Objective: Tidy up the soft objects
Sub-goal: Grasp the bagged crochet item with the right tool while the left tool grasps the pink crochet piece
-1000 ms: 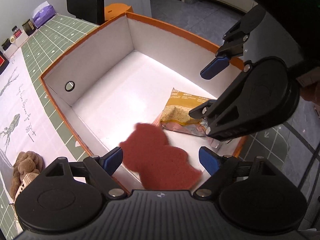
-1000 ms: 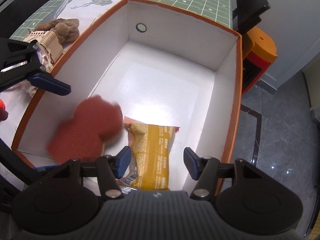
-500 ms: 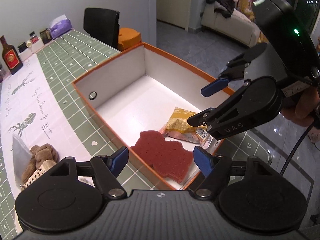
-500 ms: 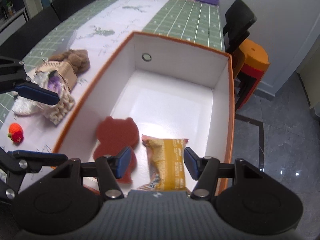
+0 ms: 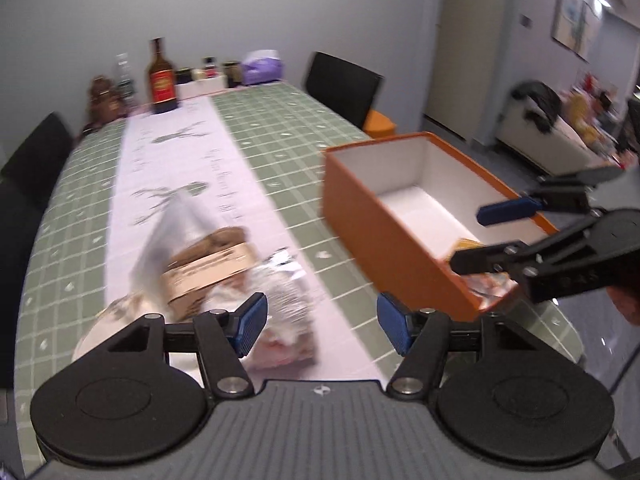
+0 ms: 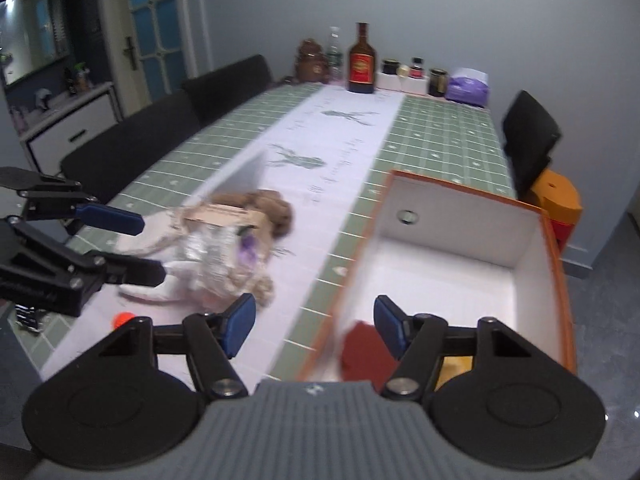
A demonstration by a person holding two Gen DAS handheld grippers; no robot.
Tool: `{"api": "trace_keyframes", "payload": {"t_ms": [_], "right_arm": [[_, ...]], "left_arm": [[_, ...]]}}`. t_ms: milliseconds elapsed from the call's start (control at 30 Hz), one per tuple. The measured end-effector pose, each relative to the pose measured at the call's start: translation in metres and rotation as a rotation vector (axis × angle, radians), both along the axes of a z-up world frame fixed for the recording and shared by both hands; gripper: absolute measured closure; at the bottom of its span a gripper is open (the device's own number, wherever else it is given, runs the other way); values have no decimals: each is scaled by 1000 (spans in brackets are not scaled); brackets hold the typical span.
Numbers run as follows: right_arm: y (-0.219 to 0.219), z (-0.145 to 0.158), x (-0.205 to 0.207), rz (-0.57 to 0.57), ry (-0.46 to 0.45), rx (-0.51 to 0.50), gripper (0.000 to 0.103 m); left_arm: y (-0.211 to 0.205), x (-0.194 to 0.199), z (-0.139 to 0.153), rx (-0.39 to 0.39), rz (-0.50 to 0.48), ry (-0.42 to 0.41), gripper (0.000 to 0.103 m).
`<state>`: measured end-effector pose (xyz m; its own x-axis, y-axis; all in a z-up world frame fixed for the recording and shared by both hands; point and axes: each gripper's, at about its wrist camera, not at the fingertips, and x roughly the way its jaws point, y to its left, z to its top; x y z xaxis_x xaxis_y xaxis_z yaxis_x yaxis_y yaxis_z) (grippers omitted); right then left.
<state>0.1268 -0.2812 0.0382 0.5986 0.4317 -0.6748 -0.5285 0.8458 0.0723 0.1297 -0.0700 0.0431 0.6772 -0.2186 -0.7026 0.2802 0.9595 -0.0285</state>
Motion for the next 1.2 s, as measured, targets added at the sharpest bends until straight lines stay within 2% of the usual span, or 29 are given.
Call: {"api": "trace_keyframes", "payload": {"t_ms": [200,300,333,433,500,600,800,967,1033,1100,1167,1200], "right_arm": [[59,-23,-25,74,-55,17,38],[81,-43,-27,92,-50,26,38],[88,-50,-26,88,-46,20,37],[104,-63,-17,87,-41,-8,24],[114,-66,-9,100,-51,-45,23],[127,-69,5,122,-68,-109,13],[149,-76,36,174,-63,-214,13],[171,-74,45,296,-136,-375,12],[177,-76,51,327,-123,-400,12],[181,-81,54,346,-113,-420,17],[183,-86,57,355,-109,-437,35],[182,-87,57,352,-105,-434,37]], "left_arm": [[49,-22,-24,-30,188,-3,29],[66,-29,-39,-17,223,-13,31],[70,-30,-43,-16,225,-10,31],[77,-28,-54,13,201,-5,31],[78,-24,-61,51,176,5,31],[79,-14,-71,87,154,20,31],[81,4,-78,114,111,32,31],[84,17,-78,122,95,43,31],[83,21,-79,124,89,44,31],[82,24,-80,118,84,48,31],[81,27,-80,116,74,51,31],[80,28,-81,118,70,51,31]]}}
